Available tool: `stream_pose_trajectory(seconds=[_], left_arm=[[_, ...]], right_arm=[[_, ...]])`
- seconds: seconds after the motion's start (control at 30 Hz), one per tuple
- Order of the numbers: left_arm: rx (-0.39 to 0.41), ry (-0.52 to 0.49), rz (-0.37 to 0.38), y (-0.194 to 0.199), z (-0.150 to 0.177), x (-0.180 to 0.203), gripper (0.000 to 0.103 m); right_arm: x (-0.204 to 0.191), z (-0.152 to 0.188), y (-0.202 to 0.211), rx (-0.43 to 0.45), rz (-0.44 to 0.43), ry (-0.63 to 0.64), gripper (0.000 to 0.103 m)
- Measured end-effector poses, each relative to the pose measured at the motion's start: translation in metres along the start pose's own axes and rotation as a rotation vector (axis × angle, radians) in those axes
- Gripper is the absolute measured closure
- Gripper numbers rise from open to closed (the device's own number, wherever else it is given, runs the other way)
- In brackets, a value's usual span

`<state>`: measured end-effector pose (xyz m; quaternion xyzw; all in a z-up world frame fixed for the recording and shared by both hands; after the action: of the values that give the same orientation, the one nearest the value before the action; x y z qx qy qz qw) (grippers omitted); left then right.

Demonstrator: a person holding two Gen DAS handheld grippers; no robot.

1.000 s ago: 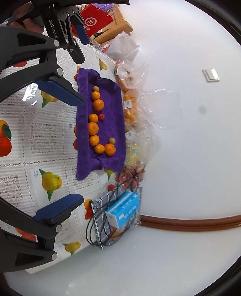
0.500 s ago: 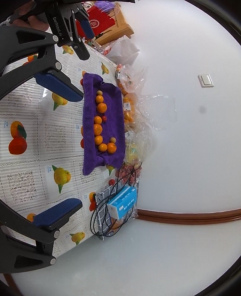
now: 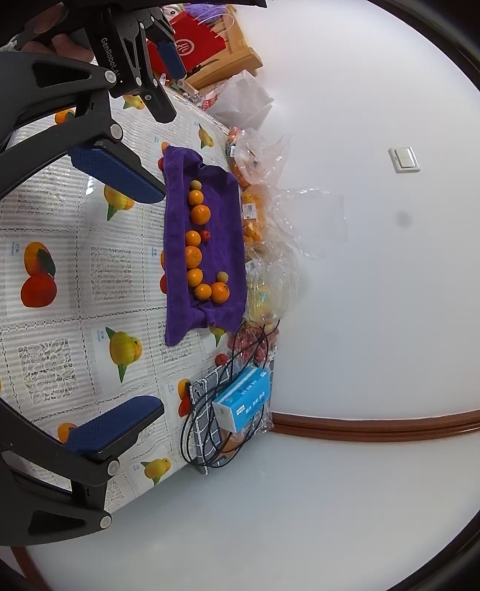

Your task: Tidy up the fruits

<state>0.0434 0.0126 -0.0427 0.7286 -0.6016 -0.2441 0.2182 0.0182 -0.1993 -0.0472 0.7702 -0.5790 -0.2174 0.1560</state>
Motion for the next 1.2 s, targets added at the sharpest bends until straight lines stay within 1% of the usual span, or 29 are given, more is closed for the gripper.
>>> stream_pose_trajectory(seconds=[1.2], left_arm=[[0.002,-0.005,-0.001,0.0012,-0.0007,0.0018,0.01]], right_arm=[[0.0006,-0.0002,0.0009,-0.001,-0.004,0.006,0.0]])
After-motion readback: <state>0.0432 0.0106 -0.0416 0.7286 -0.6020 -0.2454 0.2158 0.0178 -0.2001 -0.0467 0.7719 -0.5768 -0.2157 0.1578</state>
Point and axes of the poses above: each gripper's, at about its wrist camera, not at the fingertips, and y roughly against the way its jaws point, x to its right, z to its underside, the point moved 5 cm from there along -y, roughly the way its jaws point, and after that the axes turned 13 degrees about -z, right-handed, at the moved point
